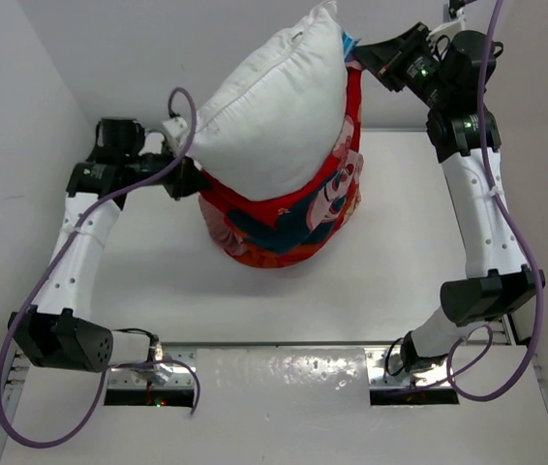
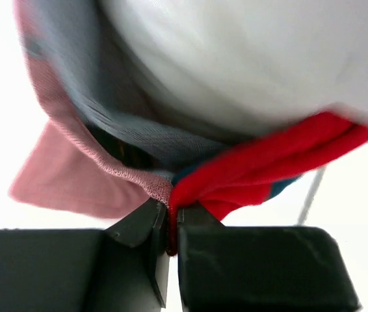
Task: Put the pillow into the pillowcase
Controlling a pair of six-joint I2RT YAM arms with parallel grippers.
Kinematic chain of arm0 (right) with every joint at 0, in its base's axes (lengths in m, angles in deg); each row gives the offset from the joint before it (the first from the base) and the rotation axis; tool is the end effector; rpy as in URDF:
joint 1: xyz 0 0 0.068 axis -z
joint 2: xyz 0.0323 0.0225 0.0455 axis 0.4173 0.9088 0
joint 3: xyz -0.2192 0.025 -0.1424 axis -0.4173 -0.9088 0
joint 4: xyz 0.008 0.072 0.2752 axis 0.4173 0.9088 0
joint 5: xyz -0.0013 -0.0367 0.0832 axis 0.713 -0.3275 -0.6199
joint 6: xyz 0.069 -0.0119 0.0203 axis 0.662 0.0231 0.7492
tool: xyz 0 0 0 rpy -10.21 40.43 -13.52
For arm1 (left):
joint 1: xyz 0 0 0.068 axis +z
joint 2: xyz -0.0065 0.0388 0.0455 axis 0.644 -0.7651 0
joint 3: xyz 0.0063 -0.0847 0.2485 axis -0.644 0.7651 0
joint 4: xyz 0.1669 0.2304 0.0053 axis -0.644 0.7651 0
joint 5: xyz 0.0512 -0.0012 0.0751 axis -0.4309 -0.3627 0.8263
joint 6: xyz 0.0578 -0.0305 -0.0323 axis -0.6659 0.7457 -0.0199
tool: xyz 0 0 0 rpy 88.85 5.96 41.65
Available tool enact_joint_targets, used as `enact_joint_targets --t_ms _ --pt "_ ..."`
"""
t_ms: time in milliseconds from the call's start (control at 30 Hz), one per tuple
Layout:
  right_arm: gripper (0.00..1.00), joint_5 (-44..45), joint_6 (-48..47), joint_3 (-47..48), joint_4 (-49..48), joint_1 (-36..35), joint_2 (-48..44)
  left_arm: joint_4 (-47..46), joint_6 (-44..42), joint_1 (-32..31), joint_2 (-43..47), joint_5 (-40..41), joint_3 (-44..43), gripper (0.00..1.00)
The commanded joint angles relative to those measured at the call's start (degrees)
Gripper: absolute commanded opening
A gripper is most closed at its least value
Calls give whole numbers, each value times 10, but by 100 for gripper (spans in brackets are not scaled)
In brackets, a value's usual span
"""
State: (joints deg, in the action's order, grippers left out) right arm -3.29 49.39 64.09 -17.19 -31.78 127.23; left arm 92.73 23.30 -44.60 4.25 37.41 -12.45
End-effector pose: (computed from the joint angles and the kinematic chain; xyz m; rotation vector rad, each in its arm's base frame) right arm 0.3931 0.0706 0.5243 0.3915 1.5451 1.1718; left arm 0.2941 -0.0703 0.3670 0.9667 1.8620 -0.7764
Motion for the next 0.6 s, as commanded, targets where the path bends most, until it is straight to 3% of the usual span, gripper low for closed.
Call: enact_joint_targets --t_ms 0,167,333,567 --pt "0 9 -12 6 -18 9 -36 4 26 30 4 51 -121 0" --pt "0 18 -24 65 24 52 -49 41 60 44 -24 226 -381 0" --pt "0 40 -39 78 23 104 -91 -23 110 45 -45 339 -592 0" --pt "0 62 -44 98 -14 139 -156 -105 126 45 -71 463 -724 0"
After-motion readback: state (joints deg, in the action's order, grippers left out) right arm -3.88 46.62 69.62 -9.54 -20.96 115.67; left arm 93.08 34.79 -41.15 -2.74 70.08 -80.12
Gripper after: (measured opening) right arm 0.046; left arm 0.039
